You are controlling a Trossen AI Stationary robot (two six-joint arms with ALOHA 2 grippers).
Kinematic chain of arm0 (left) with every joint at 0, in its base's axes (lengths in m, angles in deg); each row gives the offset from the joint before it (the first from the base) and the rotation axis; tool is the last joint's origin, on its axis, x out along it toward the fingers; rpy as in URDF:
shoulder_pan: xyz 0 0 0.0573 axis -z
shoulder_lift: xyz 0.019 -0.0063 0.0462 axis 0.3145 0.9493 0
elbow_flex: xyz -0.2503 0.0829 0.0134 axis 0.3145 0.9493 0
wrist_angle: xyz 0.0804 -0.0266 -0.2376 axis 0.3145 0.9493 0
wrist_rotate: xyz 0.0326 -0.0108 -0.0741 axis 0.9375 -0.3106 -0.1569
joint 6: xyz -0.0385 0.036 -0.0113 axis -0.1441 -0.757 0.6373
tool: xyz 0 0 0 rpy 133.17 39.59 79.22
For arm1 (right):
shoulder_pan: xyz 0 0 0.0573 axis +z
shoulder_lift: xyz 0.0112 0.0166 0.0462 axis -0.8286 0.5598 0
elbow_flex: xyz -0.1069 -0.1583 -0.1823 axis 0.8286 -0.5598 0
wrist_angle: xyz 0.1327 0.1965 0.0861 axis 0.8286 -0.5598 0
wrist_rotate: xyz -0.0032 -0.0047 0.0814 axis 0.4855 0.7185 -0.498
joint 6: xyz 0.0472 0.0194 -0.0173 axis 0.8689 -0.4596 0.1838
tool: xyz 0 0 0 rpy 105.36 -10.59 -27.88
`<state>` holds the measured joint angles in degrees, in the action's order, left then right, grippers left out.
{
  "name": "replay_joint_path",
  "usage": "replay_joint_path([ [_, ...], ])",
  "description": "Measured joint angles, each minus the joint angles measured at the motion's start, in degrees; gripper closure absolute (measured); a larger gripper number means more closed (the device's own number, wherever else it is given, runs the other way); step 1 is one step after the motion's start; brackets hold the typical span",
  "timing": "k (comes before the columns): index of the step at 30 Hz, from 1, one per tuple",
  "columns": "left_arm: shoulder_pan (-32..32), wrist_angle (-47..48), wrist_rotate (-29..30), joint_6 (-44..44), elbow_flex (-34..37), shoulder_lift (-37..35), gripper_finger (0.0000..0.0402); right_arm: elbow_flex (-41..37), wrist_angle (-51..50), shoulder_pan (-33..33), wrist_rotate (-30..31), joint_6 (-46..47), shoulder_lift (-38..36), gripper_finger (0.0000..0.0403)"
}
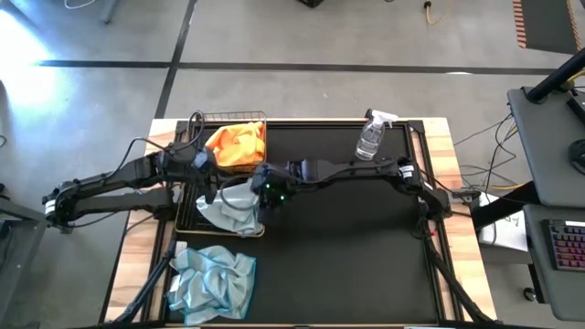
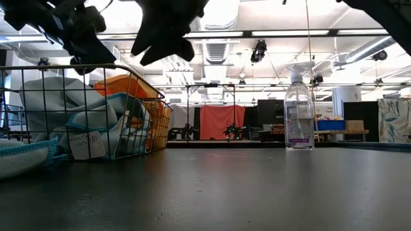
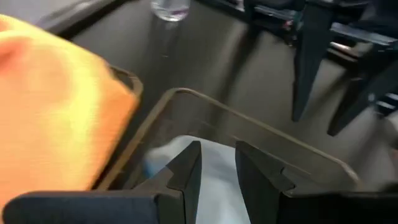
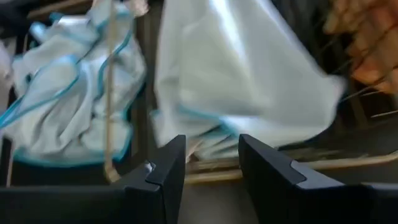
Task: Sort microfiber towel by color & place in baskets
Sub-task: Put the blue towel into the bottom wire basket
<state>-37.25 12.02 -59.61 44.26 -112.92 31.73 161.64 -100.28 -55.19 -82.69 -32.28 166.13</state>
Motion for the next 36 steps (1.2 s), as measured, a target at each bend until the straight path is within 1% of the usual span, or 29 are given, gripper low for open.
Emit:
replay_joint_path([
  [3,1.9,-0.9,-2.8,1.2,0.0,-0.1,0.0318,0.0,-1.5,1.6,0.4,0.0,-0.2,0.0266],
  [5,4.0,-1.8,-3.5,2.2,0.0,-0.1,0.0318,0.0,-2.4,2.5,0.5,0.0,-0.5,0.0268],
  [11,13.7,-5.5,-3.6,4.2,-2.3,-0.1,0.0318,0.0,-5.0,4.5,0.6,0.9,-1.6,0.0269],
  [14,19.6,-6.6,-0.9,4.4,-4.3,0.3,0.0318,0.0,-6.8,5.2,0.6,2.7,-2.4,0.0272],
  [18,28.0,-6.6,5.6,5.9,-6.7,1.7,0.0318,0.0,-10.1,6.3,1.2,3.4,-3.5,0.0273],
  [24,40.4,-6.7,12.7,9.8,-7.8,5.8,0.0318,0.0,-13.8,9.1,6.5,5.1,-5.6,0.0276],
  [30,51.0,-6.6,18.1,18.8,-7.8,10.8,0.0318,0.0,-15.4,12.3,10.1,6.1,-7.2,0.0276],
  [36,59.2,-6.1,20.8,31.4,-7.8,15.8,0.0318,0.0,-17.0,15.4,12.4,7.1,-7.4,0.0278],
])
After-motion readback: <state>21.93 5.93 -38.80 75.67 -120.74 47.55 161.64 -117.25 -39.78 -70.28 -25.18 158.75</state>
